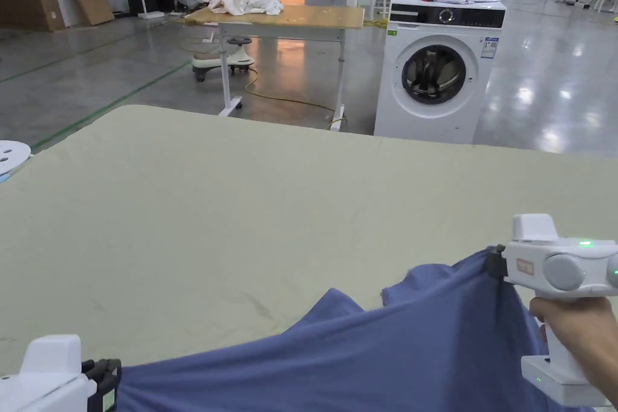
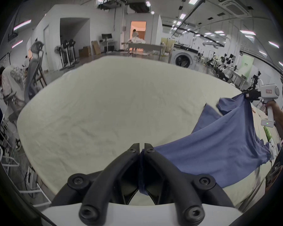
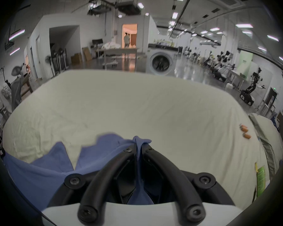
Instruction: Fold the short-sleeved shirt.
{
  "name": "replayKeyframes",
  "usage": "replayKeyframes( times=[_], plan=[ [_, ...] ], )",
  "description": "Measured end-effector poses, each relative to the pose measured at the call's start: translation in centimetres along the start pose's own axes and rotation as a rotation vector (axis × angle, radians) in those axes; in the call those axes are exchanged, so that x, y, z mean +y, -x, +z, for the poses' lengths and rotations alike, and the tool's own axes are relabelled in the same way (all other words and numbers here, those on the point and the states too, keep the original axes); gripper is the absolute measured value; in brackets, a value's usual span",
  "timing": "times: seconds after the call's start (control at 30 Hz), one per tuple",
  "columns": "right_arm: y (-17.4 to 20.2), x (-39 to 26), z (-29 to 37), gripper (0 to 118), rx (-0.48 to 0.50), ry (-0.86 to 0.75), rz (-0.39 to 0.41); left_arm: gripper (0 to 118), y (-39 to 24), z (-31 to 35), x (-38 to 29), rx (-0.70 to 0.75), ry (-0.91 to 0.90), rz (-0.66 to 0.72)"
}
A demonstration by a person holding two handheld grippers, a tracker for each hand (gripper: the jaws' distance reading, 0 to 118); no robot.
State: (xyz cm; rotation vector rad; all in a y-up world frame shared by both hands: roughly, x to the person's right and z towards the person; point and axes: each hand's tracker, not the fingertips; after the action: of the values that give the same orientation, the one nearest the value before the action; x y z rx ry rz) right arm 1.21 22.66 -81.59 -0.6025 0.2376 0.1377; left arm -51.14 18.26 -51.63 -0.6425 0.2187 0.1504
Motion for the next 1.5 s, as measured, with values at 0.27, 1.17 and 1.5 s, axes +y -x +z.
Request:
replayKeyframes(
  times=[0.27, 1.17, 1.5],
  plan=[
    [-5.8, 5.5, 10.0, 4, -0.123, -0.226, -0.059, 0, -4.4, 1.2, 11.0, -0.057, -0.208, -0.065],
    [-13.2, 26.8, 22.8, 4, -0.372, -0.567, -0.034, 0, -16.4, 5.5, 45.2, -0.059, -0.544, -0.195],
    [-12.9, 26.8, 21.5, 4, -0.388, -0.618, -0.016, 0, -15.9, 3.4, 45.2, -0.04, -0.551, -0.203]
  ],
)
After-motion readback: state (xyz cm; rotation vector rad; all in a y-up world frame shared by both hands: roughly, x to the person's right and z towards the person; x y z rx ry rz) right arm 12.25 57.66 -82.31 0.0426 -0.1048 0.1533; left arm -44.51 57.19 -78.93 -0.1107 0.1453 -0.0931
